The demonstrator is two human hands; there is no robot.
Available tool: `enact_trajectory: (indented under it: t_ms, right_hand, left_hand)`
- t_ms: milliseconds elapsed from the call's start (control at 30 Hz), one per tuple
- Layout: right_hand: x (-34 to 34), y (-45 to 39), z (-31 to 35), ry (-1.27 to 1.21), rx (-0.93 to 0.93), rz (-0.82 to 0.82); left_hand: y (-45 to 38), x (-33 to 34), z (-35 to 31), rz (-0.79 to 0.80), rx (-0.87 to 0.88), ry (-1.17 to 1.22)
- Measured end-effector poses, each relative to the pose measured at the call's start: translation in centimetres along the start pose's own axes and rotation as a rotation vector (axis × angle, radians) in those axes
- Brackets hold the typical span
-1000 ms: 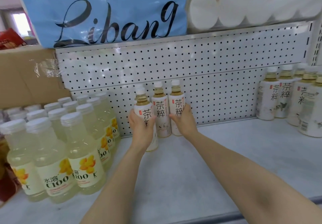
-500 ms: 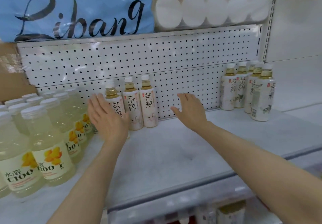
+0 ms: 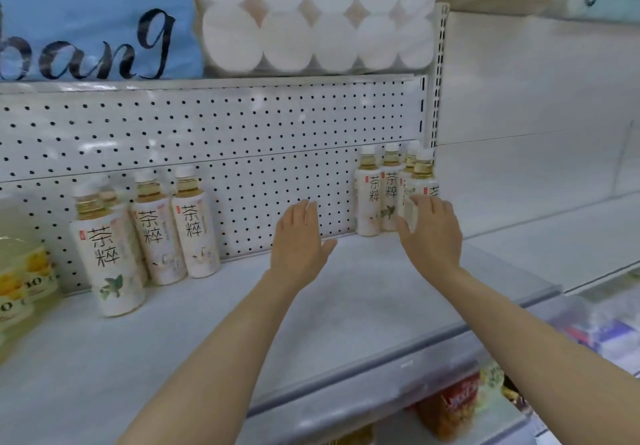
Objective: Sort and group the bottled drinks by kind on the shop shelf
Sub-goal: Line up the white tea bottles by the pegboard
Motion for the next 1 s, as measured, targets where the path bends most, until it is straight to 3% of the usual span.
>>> enact_trajectory:
  t_ms: [100,233,300,467,600,733,867,1000]
  right_hand:
    - [-0.3,-1.3,-3.2,0.027,0.026,-0.015]
    - [-0.6,-2.1,-6.2,0.023,0.022,-0.02]
    - [-0.7,-2.2,-7.4,0.029,0.007,-0.026]
    - [0.0,-2.7,-9.2,0.058,0.009,0.013]
    - [1.4,-3.4,-9.4,-0.062,0.053,0.104]
    - [4.5,-5.0,-9.4,-0.349,0.244,0.256]
    - [8.8,-6.5,-8.2,-0.519,0.422,0.449]
    - [11.8,-7.0,-7.6,-0.551,0.479,0.457]
  left_hand:
    - [-3.9,3.6,-5.5,0.004,-0.019,0.277]
    - [-8.4,7.6,-11.1,-0.007,-0.242,0.732]
    - [-9.7,8.9,-12.9,-0.031,-0.299,0.837]
    - [-10.7,11.4,-13.6,-0.068,-0.402,0.807]
    - [-9.7,10.8,-13.0,-0.055,-0.315,0.853]
    - [-7.0,6.9,-9.9,-0.206,-0.308,1.002]
    - [-4.6,1.8,-4.4,-0.405,-0.433,0.998]
    - [-1.5,-1.2,0.4,-0.457,-0.484,0.927]
Point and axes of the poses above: each hand's wrist, its own y-axis away from the middle knuckle, its own x-axis out of the palm, z = x × y, the point moved 6 cm from there along -y, towards the middle knuckle, and after that the axes turned 10 degrees about x, right-handed, at the moved point
